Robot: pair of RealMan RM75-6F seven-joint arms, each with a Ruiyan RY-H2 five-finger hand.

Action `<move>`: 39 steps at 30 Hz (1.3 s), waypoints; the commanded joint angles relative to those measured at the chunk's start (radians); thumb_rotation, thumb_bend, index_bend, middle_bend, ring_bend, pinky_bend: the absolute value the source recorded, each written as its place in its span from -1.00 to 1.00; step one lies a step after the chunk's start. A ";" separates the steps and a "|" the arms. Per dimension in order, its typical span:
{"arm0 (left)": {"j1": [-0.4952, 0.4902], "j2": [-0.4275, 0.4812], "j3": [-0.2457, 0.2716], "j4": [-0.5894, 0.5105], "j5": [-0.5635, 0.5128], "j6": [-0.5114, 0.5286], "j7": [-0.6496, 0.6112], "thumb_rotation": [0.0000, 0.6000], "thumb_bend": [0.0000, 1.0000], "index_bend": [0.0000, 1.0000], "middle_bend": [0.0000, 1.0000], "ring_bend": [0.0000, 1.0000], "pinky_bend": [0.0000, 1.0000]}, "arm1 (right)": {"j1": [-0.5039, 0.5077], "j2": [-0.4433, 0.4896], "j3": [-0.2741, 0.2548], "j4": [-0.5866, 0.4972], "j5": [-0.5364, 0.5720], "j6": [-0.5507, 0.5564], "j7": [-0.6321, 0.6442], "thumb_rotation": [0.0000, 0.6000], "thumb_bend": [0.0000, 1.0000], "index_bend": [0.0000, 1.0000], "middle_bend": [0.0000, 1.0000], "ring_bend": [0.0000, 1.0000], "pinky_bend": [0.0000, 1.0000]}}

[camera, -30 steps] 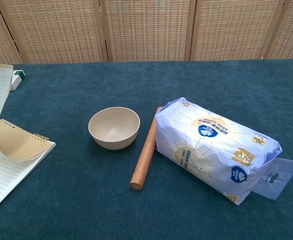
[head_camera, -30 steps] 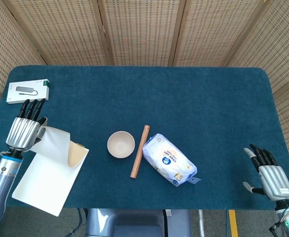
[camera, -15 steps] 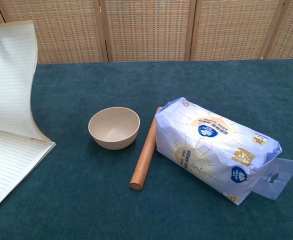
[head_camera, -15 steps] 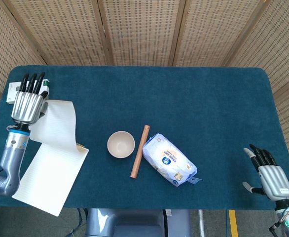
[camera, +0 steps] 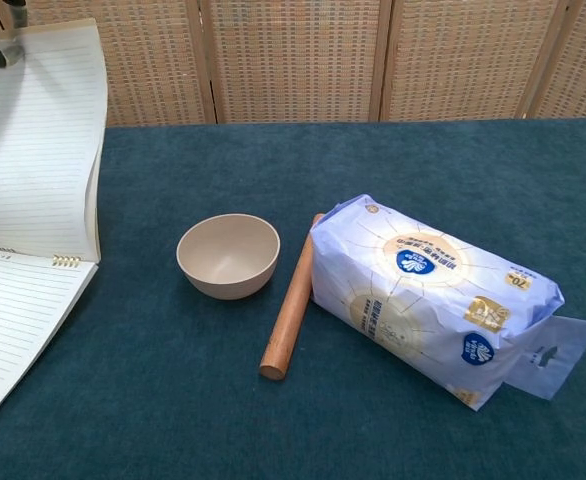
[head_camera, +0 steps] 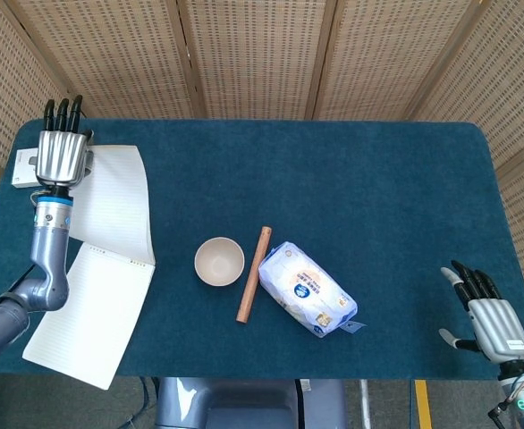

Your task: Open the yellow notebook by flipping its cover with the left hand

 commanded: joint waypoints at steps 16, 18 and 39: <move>-0.016 -0.016 0.022 0.036 -0.012 0.061 -0.066 1.00 -0.63 -1.00 -1.00 -1.00 -1.00 | -0.001 -0.001 -0.001 -0.001 0.001 0.003 -0.006 1.00 -0.54 -0.97 -1.00 -1.00 -0.95; -0.014 -0.013 0.026 0.031 -0.011 0.069 -0.067 1.00 -0.63 -1.00 -1.00 -1.00 -1.00 | 0.000 -0.001 -0.001 0.001 0.000 0.002 -0.004 1.00 -0.54 -0.97 -1.00 -1.00 -0.95; 0.241 0.258 0.219 -0.471 0.072 0.171 -0.173 1.00 -0.59 -1.00 -1.00 -1.00 -1.00 | -0.003 -0.001 -0.003 -0.001 0.004 0.003 -0.016 1.00 -0.54 -0.97 -1.00 -1.00 -0.95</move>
